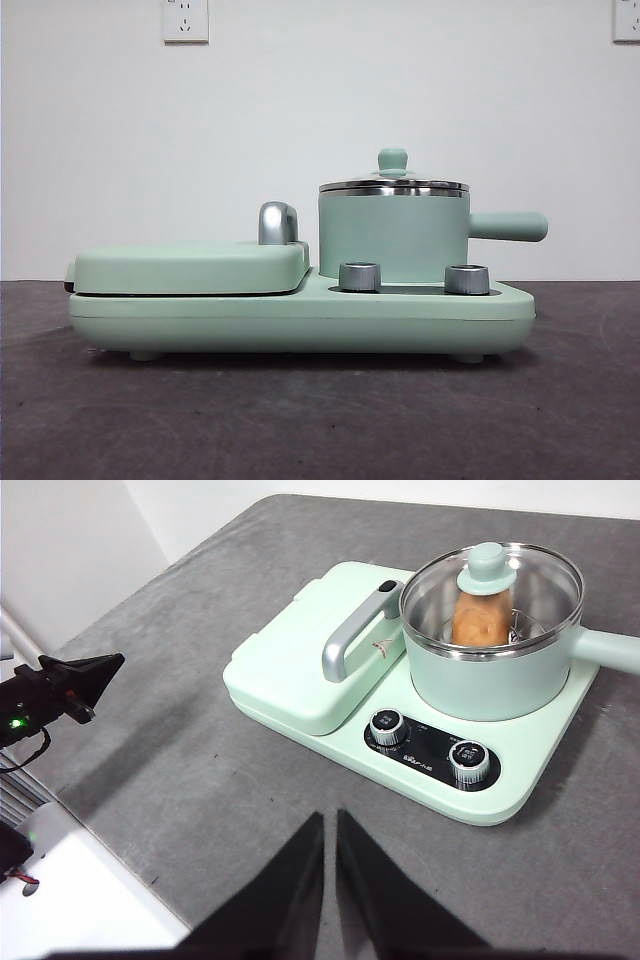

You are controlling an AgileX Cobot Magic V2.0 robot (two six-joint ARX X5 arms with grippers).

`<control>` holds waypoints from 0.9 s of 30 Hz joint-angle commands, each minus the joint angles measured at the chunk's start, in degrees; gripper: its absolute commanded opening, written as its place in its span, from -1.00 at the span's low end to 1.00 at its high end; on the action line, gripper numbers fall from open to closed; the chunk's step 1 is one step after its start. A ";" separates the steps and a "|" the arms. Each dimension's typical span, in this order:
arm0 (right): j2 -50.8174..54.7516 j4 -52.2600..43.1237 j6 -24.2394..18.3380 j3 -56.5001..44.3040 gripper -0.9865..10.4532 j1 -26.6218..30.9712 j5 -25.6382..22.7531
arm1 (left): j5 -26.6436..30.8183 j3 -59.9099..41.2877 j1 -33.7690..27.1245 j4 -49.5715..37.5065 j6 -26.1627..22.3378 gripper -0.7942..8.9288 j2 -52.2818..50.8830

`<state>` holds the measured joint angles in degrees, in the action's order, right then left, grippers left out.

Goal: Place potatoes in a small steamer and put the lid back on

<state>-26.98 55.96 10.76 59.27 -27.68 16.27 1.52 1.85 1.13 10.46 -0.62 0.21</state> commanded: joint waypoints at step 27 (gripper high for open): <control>25.57 -43.10 -7.87 -56.78 -0.80 29.75 -16.37 | 0.00 -1.05 -0.09 0.31 0.22 -0.83 -0.02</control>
<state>-1.74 13.47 0.93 2.81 1.98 0.19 1.52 1.85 1.13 10.46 -0.62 0.21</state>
